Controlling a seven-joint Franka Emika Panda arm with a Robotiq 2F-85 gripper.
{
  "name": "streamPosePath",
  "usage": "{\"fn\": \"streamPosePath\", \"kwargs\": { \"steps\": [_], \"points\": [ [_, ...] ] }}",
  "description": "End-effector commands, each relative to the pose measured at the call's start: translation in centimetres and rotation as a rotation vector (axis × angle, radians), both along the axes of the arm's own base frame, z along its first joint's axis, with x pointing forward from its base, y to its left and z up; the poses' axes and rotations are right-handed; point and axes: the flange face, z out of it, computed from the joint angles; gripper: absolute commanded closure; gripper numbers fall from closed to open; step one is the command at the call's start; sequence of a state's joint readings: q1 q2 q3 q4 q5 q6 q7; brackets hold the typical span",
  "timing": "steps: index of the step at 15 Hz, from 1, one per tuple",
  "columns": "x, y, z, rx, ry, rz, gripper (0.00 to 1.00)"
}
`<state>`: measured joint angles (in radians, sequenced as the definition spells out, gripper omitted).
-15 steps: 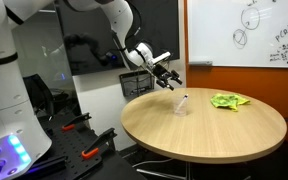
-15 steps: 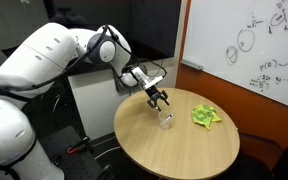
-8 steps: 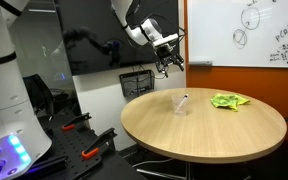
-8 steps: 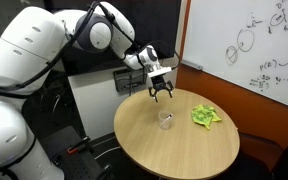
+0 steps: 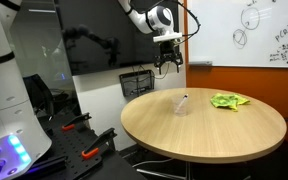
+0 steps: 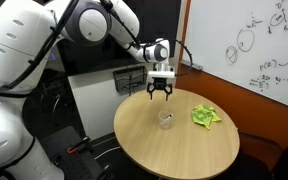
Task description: Pick up the marker from the table and put it in the cup
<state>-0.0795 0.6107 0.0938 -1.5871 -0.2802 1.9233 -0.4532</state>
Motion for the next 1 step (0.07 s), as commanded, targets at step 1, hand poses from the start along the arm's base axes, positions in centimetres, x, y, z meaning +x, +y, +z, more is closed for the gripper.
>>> {"fn": "streamPosePath", "kwargs": {
  "steps": [1],
  "points": [
    [-1.13, -0.5, 0.98, 0.127, -0.12, -0.101, 0.0]
  ]
}}
